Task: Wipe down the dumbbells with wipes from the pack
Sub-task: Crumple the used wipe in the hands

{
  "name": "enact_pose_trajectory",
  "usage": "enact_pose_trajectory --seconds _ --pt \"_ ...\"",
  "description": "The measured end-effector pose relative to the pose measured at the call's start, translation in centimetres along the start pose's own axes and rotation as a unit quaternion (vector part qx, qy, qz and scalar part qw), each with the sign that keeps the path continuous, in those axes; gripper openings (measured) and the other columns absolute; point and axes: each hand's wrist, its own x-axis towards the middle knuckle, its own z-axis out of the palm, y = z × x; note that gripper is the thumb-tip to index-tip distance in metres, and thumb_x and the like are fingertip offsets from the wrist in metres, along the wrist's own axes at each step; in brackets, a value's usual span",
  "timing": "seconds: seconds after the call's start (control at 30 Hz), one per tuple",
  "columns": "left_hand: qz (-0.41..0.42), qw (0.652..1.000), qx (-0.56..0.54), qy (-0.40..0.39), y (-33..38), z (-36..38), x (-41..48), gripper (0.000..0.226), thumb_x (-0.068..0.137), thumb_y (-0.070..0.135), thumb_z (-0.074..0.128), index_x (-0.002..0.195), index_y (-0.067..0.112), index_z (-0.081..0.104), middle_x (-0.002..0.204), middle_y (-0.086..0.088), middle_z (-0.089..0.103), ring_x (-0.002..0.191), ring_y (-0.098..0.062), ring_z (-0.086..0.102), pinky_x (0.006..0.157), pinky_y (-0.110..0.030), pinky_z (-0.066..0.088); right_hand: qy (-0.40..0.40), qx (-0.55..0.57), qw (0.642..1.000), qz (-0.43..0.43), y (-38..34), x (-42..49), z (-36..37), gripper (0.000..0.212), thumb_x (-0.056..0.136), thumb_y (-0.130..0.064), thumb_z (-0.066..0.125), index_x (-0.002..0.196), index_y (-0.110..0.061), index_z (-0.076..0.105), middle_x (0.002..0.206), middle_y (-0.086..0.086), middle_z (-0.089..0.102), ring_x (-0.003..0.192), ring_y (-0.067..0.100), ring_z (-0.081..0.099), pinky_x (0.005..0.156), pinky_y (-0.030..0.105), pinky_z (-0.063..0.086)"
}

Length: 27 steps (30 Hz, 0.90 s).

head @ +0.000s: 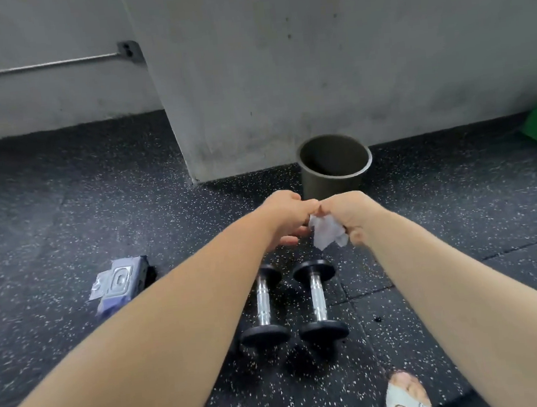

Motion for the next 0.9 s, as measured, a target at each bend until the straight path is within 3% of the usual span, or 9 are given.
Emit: enact_pose_trajectory --seconds 0.07,0.17,0.37,0.5,0.6,0.67,0.7,0.8,0.9 --pt "0.01 1.0 -0.013 0.015 0.4 -0.5 -0.8 0.059 0.095 0.028 0.056 0.147 0.015 0.033 0.118 -0.007 0.063 0.092 -0.018 0.065 0.081 -0.034 0.05 0.011 0.007 1.0 -0.001 -0.8 -0.6 0.1 0.015 0.095 -0.015 0.051 0.083 -0.008 0.058 0.076 0.007 0.053 0.03 0.008 0.041 0.027 0.014 0.024" --pt "0.022 0.998 -0.03 0.043 0.5 -1.4 -1.2 0.055 0.096 0.028 0.054 0.146 0.014 0.035 0.12 -0.008 0.061 0.097 -0.018 0.064 0.087 -0.037 0.05 0.02 0.033 0.999 -0.012 -1.7 -0.8 0.2 0.016 0.086 -0.019 0.063 0.089 -0.004 0.067 0.089 0.016 0.063 0.064 0.022 0.053 0.041 0.025 0.033" --pt "0.019 0.996 -0.043 0.078 -0.1 -2.2 1.5 0.052 0.097 0.027 0.053 0.145 0.014 0.038 0.124 -0.008 0.06 0.101 -0.018 0.063 0.088 -0.036 0.051 0.069 0.124 0.99 -0.002 -2.8 1.1 0.2 0.044 0.061 -0.009 0.062 0.105 -0.005 0.067 0.109 0.019 0.065 0.094 0.031 0.062 0.065 0.033 0.045" --pt "0.018 0.995 -0.048 0.084 0.7 -2.6 5.8 0.052 0.097 0.027 0.053 0.145 0.014 0.037 0.12 -0.007 0.062 0.103 -0.02 0.064 0.078 -0.031 0.049 0.088 0.116 0.987 -0.064 -4.4 5.0 -1.0 0.038 0.076 0.0 0.06 0.114 -0.002 0.066 0.101 0.01 0.065 0.088 0.024 0.059 0.072 0.034 0.049" --pt "0.019 0.995 -0.043 0.089 1.7 -2.8 9.7 0.052 0.096 0.027 0.053 0.144 0.014 0.038 0.119 -0.008 0.063 0.102 -0.021 0.065 0.071 -0.028 0.049 0.182 0.056 0.971 -0.147 -5.9 8.4 -2.0 0.015 0.087 -0.007 0.058 0.094 -0.006 0.071 0.089 0.011 0.068 0.084 0.027 0.063 0.08 0.04 0.055" --pt "0.02 0.995 -0.034 0.091 2.2 -3.0 12.5 0.05 0.096 0.026 0.054 0.142 0.013 0.04 0.117 -0.008 0.064 0.098 -0.02 0.065 0.064 -0.025 0.047 0.241 -0.008 0.951 -0.195 -7.1 10.8 -2.6 0.016 0.088 -0.017 0.059 0.085 -0.009 0.072 0.088 0.012 0.071 0.088 0.031 0.066 0.082 0.045 0.056" --pt "0.025 0.995 -0.022 0.091 2.3 -3.1 13.9 0.05 0.095 0.026 0.054 0.142 0.013 0.041 0.118 -0.008 0.064 0.1 -0.02 0.064 0.066 -0.026 0.049 0.256 -0.04 0.943 -0.21 -7.7 12.0 -3.0 0.017 0.09 -0.021 0.058 0.088 -0.012 0.072 0.091 0.01 0.071 0.091 0.03 0.066 0.083 0.043 0.055" --pt "0.039 0.994 0.02 0.096 2.4 -3.6 18.2 0.054 0.092 0.029 0.056 0.141 0.012 0.043 0.129 -0.008 0.06 0.116 -0.024 0.059 0.097 -0.039 0.05 0.333 -0.143 0.899 -0.244 -9.3 15.6 -4.3 0.024 0.095 -0.025 0.05 0.107 -0.019 0.07 0.105 0.006 0.069 0.099 0.027 0.061 0.077 0.031 0.047" --pt "0.049 0.993 0.048 0.1 2.4 -4.1 21.5 0.052 0.092 0.03 0.057 0.14 0.012 0.045 0.131 -0.007 0.06 0.119 -0.024 0.057 0.105 -0.041 0.044 0.37 -0.22 0.868 -0.249 -10.1 19.9 -5.9 0.025 0.1 -0.025 0.042 0.114 -0.016 0.061 0.11 0.008 0.065 0.105 0.029 0.058 0.077 0.034 0.041"
